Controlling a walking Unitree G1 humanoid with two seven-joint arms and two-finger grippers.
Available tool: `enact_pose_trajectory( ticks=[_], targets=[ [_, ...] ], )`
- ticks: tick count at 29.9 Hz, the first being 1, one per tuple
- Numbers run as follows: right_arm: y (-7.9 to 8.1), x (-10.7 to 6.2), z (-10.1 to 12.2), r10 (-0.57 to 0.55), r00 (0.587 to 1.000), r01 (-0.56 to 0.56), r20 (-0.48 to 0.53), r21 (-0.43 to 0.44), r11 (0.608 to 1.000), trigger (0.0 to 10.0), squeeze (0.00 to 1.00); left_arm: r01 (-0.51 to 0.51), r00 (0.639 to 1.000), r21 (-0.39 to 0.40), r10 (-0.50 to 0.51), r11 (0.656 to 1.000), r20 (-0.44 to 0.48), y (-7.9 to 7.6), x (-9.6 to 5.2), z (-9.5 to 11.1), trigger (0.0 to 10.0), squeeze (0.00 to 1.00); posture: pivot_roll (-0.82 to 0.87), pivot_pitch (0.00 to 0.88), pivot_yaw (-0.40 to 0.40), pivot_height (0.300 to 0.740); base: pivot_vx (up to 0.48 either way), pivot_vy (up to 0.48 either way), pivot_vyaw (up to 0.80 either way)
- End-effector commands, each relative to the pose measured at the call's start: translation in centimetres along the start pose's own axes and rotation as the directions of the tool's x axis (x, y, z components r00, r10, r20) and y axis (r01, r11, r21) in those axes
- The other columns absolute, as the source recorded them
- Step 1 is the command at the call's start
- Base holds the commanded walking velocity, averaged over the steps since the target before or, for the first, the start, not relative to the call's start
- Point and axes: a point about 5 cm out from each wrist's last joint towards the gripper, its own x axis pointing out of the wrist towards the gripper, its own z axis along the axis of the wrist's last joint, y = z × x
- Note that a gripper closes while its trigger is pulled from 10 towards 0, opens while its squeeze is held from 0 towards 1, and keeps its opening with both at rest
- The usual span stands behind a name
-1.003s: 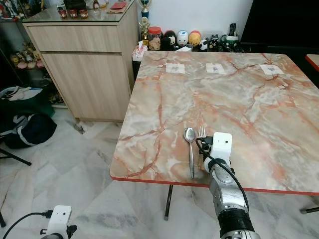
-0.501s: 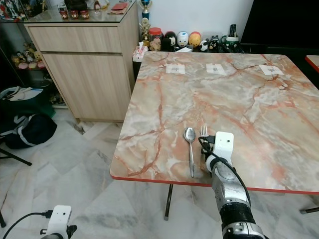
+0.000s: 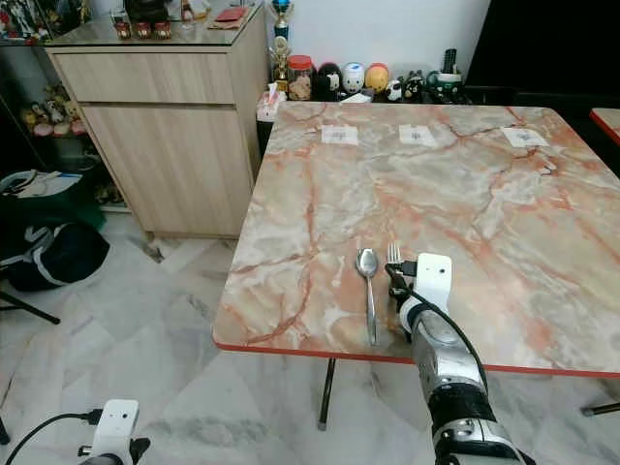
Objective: Setting the table
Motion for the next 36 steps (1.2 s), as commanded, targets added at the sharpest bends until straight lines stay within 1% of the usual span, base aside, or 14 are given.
enact_pose_trajectory(
  ticks=[1, 6, 10, 11, 12, 19, 27, 36],
  targets=[
    [0.2, -0.1, -1.7, 0.012, 0.997, -0.012, -0.078, -0.001, 1.000, 10.0, 0.00, 0.003, 1.000, -0.005, -0.003, 1.000, -0.011, 0.1, -0.1, -0.3, 10.0, 0.00, 0.11, 0.000, -0.012, 0.740, 0.000, 0.000, 0.00],
    [0.3, -0.1, -2.6, 0.010, 0.994, -0.010, -0.105, 0.004, 1.000, 10.0, 0.00, 0.003, 1.000, -0.007, -0.003, 1.000, -0.016, 0.0, -0.1, -0.5, 10.0, 0.00, 0.11, 0.000, -0.012, 0.740, 0.000, 0.000, 0.00],
    [0.4, -0.1, -2.6, 0.013, 0.994, -0.013, -0.107, 0.005, 1.000, 10.0, 0.00, 0.004, 1.000, -0.007, -0.004, 1.000, -0.018, 0.1, -0.1, -0.5, 10.0, 0.00, 0.11, 0.000, -0.012, 0.740, 0.000, 0.000, 0.00],
    [0.4, -0.1, -2.7, 0.013, 0.994, -0.013, -0.107, 0.005, 1.000, 6.6, 0.00, 0.004, 1.000, -0.008, -0.005, 1.000, -0.020, 0.0, -0.1, -0.6, 10.0, 0.00, 0.11, 0.000, -0.012, 0.740, 0.000, 0.000, 0.00],
    [0.3, -0.1, -2.7, 0.011, 0.994, -0.010, -0.106, 0.006, 1.000, 0.0, 0.00, 0.006, 1.000, -0.008, -0.006, 1.000, -0.022, 0.0, -0.1, -0.6, 10.0, 0.00, 0.11, 0.000, -0.012, 0.740, 0.000, 0.000, 0.00],
    [0.4, -0.1, -2.7, 0.011, 0.995, -0.010, -0.101, 0.005, 1.000, 0.0, 0.00, 0.008, 1.000, -0.007, -0.008, 1.000, -0.027, 0.0, -0.1, -0.7, 10.0, 0.00, 0.11, 0.000, -0.012, 0.740, 0.000, 0.000, 0.00],
    [1.0, 0.0, -2.8, 0.026, 0.995, -0.026, -0.098, -0.001, 1.000, 0.0, 0.00, 0.006, 1.000, -0.009, -0.006, 1.000, -0.031, 0.0, -0.1, -0.8, 10.0, 0.00, 0.11, 0.000, -0.012, 0.740, 0.000, 0.000, 0.00],
    [0.8, 0.0, -3.0, 0.014, 0.995, -0.015, -0.101, -0.006, 1.000, 0.0, 0.00, 0.006, 0.999, -0.006, -0.006, 1.000, -0.037, 0.1, -0.2, -1.0, 10.0, 0.00, 0.11, 0.000, -0.012, 0.740, 0.000, 0.000, 0.00]
  ],
)
